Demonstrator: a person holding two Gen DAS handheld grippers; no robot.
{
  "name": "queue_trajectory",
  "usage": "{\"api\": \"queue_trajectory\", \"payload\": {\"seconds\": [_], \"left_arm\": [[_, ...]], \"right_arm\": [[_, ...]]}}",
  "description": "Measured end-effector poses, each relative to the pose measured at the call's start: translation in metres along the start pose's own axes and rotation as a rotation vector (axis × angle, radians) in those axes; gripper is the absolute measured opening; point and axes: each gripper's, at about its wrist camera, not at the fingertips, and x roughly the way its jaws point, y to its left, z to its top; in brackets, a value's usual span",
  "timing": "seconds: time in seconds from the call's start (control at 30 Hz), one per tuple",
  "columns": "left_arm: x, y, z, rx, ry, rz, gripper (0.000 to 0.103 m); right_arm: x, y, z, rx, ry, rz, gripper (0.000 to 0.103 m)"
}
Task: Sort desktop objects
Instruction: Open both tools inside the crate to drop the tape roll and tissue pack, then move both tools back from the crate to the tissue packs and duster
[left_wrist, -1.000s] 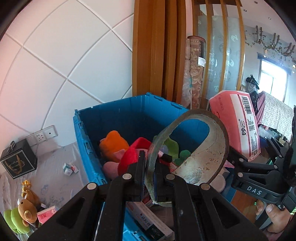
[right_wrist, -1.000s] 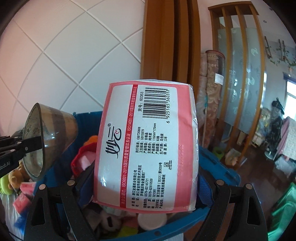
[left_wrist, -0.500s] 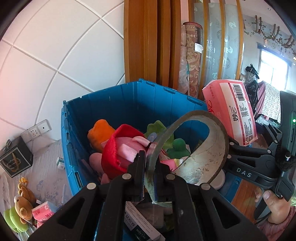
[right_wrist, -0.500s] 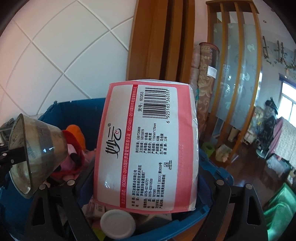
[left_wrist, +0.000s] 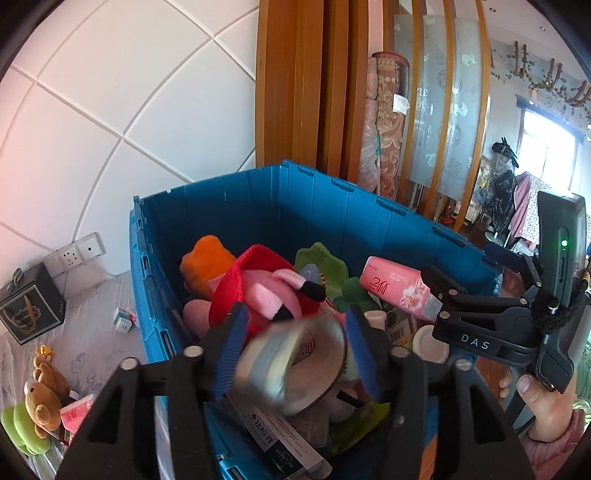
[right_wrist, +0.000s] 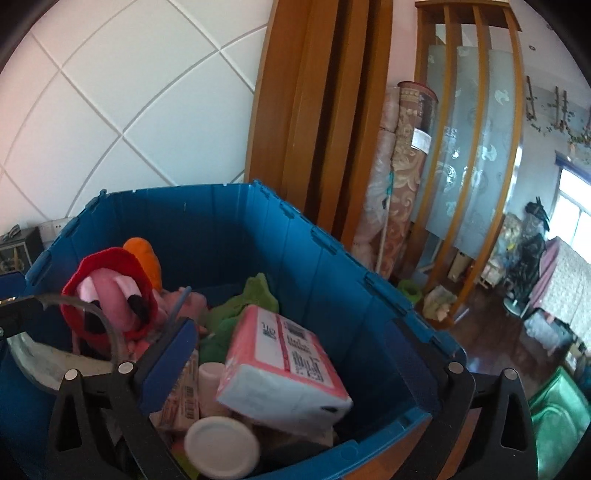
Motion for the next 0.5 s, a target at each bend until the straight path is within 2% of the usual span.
{"api": "queue_trajectory", "payload": {"seconds": [0.13, 0.27, 0.5], "left_arm": [[-0.014, 0.002, -0.002, 0.004, -0.04, -0.012, 0.061], [-0.034, 0.015, -0.008, -0.014, -0.107, 0.015, 0.061], [-0.07, 0.06, -0.023, -0.07, -0.16, 0.077, 0.061]], "right_arm": [[-0.003, 0.001, -0.001, 0.007, 0.012, -0.001, 0.103], [-0.013, 0.007, -0.002, 0.013, 0.004, 0.023, 0.103], [-0.052, 0.034, 0.008, 0.01, -0.105, 0.064, 0.103]]}}
